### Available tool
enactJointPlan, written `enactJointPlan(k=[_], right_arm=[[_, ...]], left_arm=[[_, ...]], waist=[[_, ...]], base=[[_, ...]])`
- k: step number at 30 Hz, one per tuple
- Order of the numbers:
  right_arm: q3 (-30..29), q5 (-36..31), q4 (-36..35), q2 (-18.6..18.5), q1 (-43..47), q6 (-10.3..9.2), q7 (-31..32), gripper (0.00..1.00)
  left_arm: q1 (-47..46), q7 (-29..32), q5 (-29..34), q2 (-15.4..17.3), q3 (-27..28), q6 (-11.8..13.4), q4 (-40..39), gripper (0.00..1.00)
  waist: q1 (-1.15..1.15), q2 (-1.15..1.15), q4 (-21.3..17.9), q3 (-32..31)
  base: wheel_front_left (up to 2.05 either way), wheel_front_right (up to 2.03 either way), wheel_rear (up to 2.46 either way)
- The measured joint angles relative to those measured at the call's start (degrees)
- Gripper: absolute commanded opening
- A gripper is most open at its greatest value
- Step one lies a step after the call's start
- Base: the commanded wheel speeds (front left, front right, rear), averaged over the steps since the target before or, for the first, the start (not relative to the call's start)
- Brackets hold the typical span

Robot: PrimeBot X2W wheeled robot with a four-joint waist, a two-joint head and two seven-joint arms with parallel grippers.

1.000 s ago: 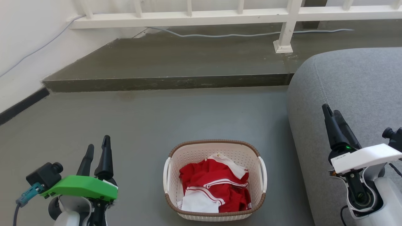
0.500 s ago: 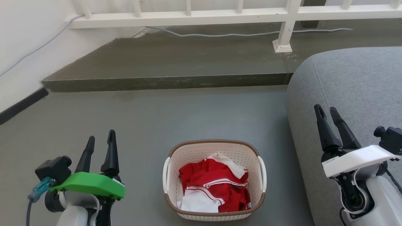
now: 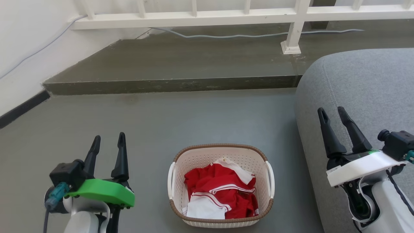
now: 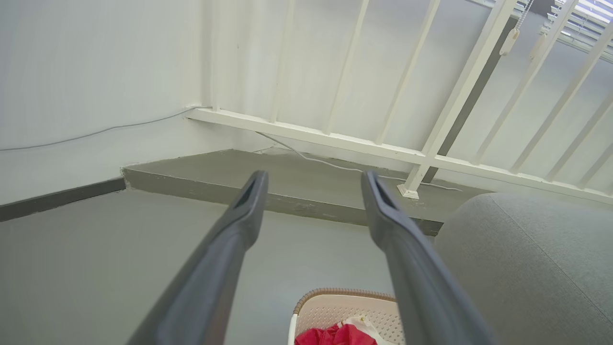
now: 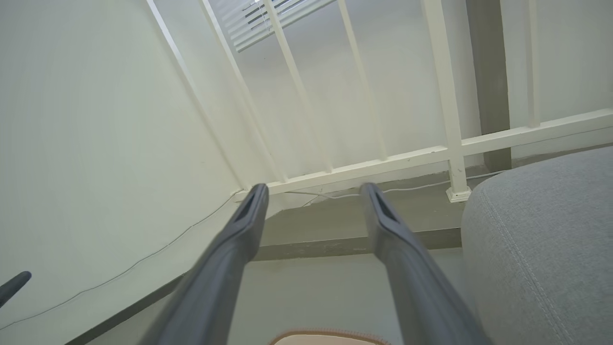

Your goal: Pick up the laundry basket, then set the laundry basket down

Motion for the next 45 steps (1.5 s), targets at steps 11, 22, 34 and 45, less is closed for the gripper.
enactJointPlan(k=[11, 22, 34, 45], right_arm=[[0.8, -7.4, 0.5, -0.4, 0.0, 0.01, -2.2, 1.00], [-0.3, -8.2, 2.2, 0.1, 0.0, 0.01, -2.2, 1.00], [-0.4, -9.1, 2.9, 0.6, -0.1, 0.01, -2.2, 1.00], [0.6, -9.1, 3.2, 0.8, -1.4, 0.01, -2.2, 1.00]], left_arm=[[-1.3, -1.9, 8.1, 0.0, -1.2, 0.3, -0.2, 1.00], [-1.3, -1.9, 8.2, 0.0, -1.3, 0.3, -0.1, 1.00], [-1.3, -1.9, 8.0, 0.0, -1.5, 0.3, -0.1, 1.00], [-1.4, -1.9, 7.9, 0.0, -2.3, 0.9, -1.1, 1.00]], waist=[[0.00, 0.00, 0.0, -0.1], [0.00, 0.00, 0.1, -0.2], [0.00, 0.00, 0.1, -0.2], [0.00, 0.00, -0.5, 2.4]], base=[[0.00, 0.00, 0.00], [0.00, 0.00, 0.00], [0.00, 0.00, 0.00], [0.00, 0.00, 0.00]])
